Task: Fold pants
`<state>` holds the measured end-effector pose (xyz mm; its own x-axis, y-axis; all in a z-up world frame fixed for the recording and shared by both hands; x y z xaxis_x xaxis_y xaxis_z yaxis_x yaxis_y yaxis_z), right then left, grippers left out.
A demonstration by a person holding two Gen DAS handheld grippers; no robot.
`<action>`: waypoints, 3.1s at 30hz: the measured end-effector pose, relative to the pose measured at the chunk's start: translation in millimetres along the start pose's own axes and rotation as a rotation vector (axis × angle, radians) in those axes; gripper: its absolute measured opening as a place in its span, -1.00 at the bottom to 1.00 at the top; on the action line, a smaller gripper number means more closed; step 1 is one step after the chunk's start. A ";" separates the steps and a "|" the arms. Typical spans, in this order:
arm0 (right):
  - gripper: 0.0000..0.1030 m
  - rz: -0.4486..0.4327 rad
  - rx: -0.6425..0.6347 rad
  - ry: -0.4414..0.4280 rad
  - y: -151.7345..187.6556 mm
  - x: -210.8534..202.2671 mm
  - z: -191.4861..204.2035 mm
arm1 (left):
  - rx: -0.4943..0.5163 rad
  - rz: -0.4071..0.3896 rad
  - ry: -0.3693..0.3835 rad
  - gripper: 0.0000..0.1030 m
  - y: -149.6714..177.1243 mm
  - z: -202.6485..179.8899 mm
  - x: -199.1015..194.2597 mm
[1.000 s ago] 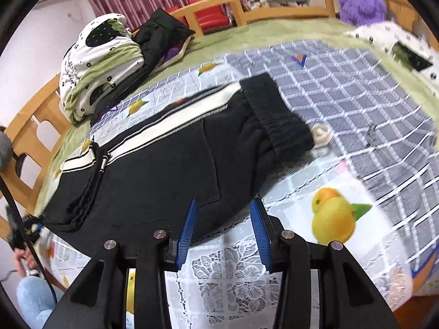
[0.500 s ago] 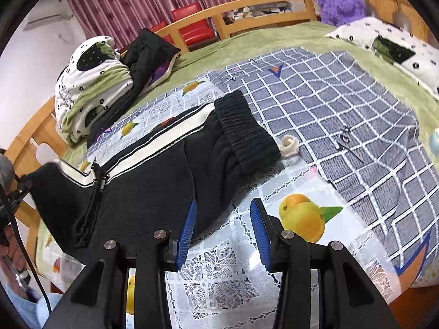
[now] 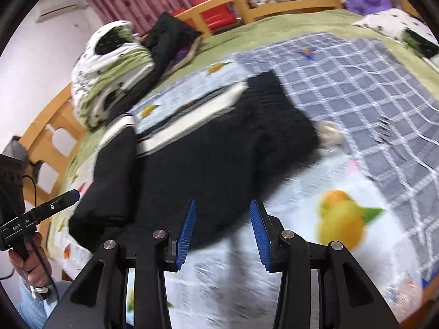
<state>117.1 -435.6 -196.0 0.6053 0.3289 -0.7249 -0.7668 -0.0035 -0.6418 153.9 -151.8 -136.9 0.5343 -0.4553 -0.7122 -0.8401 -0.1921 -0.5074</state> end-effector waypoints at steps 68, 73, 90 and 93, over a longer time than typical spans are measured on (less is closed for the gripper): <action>-0.40 0.041 -0.188 0.035 -26.2 8.4 -41.3 | 0.022 0.242 -0.013 0.27 26.2 14.3 82.5; 0.24 -0.073 -0.089 0.073 -66.2 7.5 -70.4 | -0.126 0.163 0.035 0.27 -14.1 34.6 94.8; -0.58 0.015 0.077 -0.051 -81.6 46.0 -76.8 | -0.244 0.148 0.214 -0.59 -80.7 45.7 102.4; -0.64 0.079 0.019 -0.066 -79.8 43.8 -30.0 | -0.199 0.085 0.146 -0.59 -96.7 65.9 61.7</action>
<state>211.3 -449.2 -184.1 0.5278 0.3901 -0.7545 -0.8158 -0.0146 -0.5782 274.3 -104.1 -163.8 0.4538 -0.5951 -0.6633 -0.8911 -0.3086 -0.3327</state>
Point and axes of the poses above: each gripper's, at about its wrist camera, not at the fingertips, and x roughly the way its jaws point, z to its left, y to its underside, the point moved 7 cm from there along x, roughly the way its jaws point, and after that the axes turned 15 degrees about -x, right-handed, at the moved point
